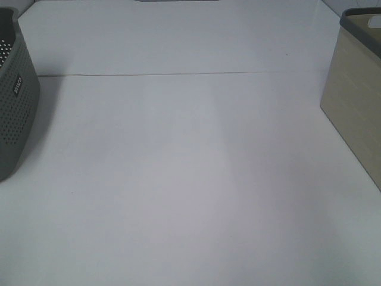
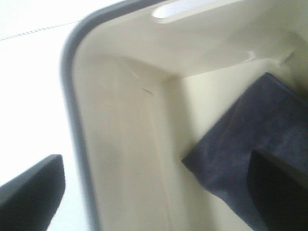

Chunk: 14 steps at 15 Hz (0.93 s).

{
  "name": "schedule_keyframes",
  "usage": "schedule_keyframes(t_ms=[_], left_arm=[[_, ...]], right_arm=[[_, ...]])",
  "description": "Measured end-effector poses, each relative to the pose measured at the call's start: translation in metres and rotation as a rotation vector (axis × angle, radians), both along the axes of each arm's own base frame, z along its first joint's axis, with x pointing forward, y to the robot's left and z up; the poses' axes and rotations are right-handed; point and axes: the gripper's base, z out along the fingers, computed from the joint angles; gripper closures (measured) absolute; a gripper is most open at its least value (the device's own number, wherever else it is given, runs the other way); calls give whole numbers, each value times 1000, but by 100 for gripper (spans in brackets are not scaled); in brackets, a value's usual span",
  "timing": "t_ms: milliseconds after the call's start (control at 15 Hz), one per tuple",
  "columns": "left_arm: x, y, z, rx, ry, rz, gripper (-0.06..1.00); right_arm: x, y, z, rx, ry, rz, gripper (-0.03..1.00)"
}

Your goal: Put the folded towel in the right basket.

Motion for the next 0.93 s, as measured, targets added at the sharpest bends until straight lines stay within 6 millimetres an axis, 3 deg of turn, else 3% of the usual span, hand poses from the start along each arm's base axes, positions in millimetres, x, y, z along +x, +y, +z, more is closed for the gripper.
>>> schedule_keyframes(t_ms=[200,333,467,533,600,667,800,933], left_arm=[[0,0,0,0,0,0,-5],[0,0,0,0,0,0,-5],[0,0,0,0,0,0,-5],[0,0,0,0,0,0,-5],[0,0,0,1,0,1,-5],[0,0,0,1,0,1,-5],[0,0,0,1,0,1,-5],[0,0,0,1,0,1,-5]], right_arm=[[-12,71,28,1,-55,144,-2],[-44,76,40,-2,-54,146,-2],[-87,77,33,-29,-4,144,-2],[-141,83,30,-28,-39,159,-2],[-157,85,27,-32,-60,169,-2],[-229,96,0,0,-88,220,-2],[-290,103,-27,-6,-134,251,-2],[-331,106,-58,-37,-163,261,-2]])
